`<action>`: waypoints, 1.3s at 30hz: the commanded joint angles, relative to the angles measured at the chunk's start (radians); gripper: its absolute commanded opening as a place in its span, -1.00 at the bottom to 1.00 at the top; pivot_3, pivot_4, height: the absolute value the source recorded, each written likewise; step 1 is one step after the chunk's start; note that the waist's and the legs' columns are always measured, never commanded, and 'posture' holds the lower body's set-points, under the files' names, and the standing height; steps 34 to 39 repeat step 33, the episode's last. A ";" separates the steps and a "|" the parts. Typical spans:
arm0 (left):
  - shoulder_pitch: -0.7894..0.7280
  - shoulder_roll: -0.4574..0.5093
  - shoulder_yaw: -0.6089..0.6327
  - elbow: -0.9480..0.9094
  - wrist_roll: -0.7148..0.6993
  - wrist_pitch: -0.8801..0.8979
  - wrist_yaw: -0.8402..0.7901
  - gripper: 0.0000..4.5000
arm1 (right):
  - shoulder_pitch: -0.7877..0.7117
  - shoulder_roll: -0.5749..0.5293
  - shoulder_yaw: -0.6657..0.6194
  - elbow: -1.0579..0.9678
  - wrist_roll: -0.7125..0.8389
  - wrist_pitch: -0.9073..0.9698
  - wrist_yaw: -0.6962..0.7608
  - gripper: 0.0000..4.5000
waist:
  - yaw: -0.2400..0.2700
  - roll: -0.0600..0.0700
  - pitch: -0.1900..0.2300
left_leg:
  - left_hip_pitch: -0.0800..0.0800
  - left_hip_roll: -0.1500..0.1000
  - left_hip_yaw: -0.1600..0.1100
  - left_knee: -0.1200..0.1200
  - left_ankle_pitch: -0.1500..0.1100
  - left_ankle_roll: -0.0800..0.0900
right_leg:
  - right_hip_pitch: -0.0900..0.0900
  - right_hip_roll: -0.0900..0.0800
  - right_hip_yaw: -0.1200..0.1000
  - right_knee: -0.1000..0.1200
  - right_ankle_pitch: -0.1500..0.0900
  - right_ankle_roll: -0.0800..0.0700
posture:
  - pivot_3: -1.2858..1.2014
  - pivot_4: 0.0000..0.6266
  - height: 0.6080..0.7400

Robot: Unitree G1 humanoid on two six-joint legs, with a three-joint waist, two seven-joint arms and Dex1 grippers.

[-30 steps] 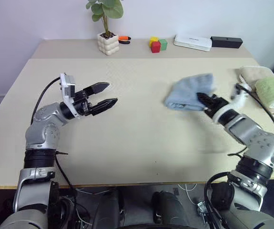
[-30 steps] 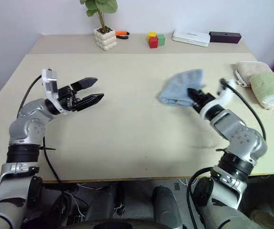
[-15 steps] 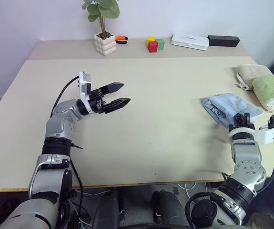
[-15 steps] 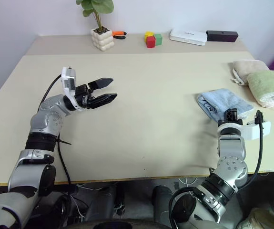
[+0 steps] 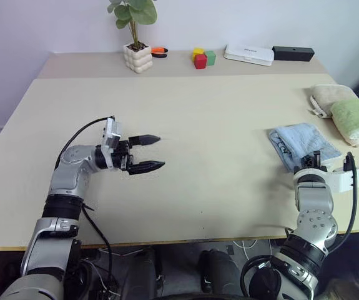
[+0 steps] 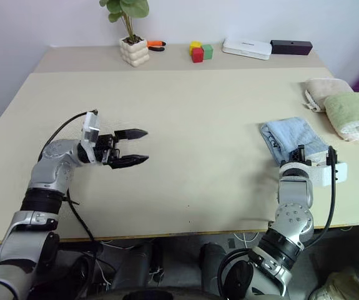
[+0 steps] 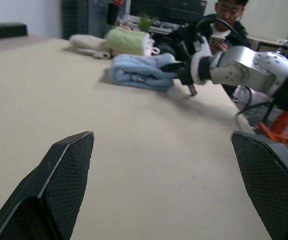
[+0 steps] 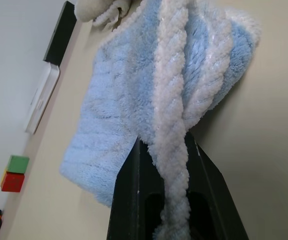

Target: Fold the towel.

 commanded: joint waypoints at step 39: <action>-0.011 -0.029 0.056 0.016 0.034 -0.113 0.071 1.00 | 0.021 -0.655 0.602 -0.201 -0.348 -0.050 0.715 0.98 | -0.013 0.000 -0.001 | 0.000 0.001 -0.003 -0.003 0.000 0.001 | -0.003 0.005 0.005 0.000 0.000 -0.001 | 0.03 -0.52 0.92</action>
